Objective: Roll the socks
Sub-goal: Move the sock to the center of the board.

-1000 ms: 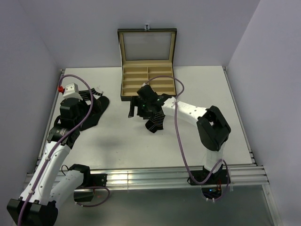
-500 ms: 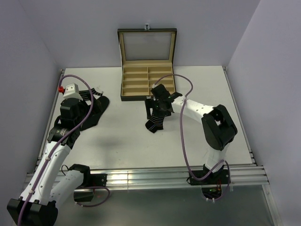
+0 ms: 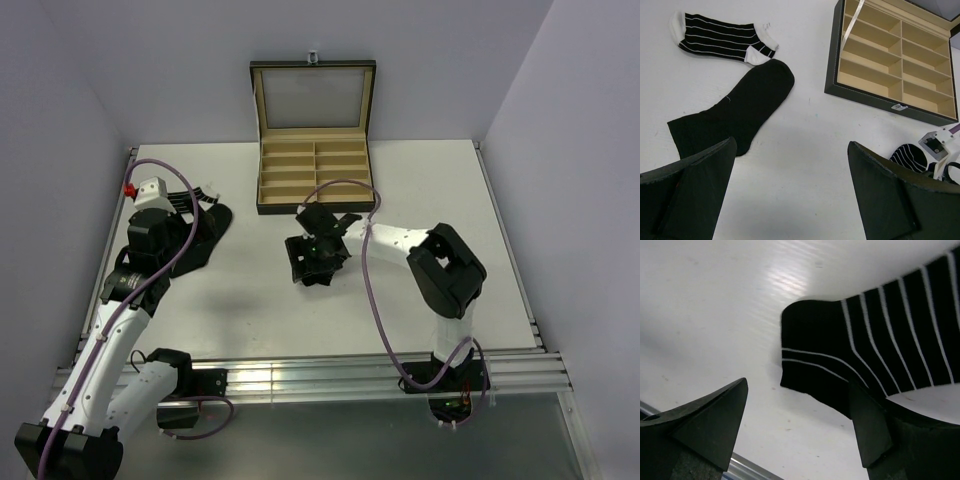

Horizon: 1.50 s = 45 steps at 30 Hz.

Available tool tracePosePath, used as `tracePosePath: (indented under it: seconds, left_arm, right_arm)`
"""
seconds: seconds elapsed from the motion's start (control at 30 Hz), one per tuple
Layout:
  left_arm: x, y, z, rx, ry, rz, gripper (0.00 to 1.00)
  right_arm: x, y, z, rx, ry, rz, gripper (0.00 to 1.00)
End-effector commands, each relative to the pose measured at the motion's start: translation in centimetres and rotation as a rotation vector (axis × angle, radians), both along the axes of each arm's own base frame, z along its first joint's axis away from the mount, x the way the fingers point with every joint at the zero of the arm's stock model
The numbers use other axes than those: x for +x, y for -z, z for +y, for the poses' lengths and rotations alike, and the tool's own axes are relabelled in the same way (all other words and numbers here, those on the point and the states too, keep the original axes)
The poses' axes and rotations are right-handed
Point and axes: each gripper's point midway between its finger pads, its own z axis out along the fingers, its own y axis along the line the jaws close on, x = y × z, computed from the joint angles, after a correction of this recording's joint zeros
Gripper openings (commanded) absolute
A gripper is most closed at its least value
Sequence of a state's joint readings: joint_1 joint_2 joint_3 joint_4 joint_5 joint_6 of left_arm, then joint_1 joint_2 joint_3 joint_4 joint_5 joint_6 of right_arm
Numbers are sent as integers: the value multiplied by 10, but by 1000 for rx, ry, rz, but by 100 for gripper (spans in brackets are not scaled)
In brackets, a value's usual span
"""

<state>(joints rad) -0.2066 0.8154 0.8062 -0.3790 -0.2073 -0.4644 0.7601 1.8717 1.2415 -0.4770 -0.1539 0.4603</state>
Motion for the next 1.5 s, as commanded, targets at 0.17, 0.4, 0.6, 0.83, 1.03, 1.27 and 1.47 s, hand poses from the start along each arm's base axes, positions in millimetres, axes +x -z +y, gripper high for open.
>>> tracePosePath:
  seconds: [0.17,0.4,0.6,0.83,1.03,1.27,1.47]
  left_arm:
    - [2,-14,-15,-61,56,-24,99]
    - [-1,-5,-28,-118,98,25,99]
    - [1,5,-40,-154,146,56,99]
    - [3,11,-42,-150,150,73,100]
    - [4,8,-37,-137,130,62,99]
    - [4,4,-29,-123,90,31,99]
    - [1,5,-23,-98,73,22,99]
  right_arm:
    - [36,-50,19,47,13,-181,84]
    - [80,-35,-29,26,161,-210,84]
    - [109,-10,-73,43,300,-188,82]
    - [111,-8,-94,6,362,-188,82]
    - [101,-79,-102,19,316,-463,95]
    - [51,-95,-64,-69,-20,-606,92]
    - [18,-68,-44,-146,-225,-568,79]
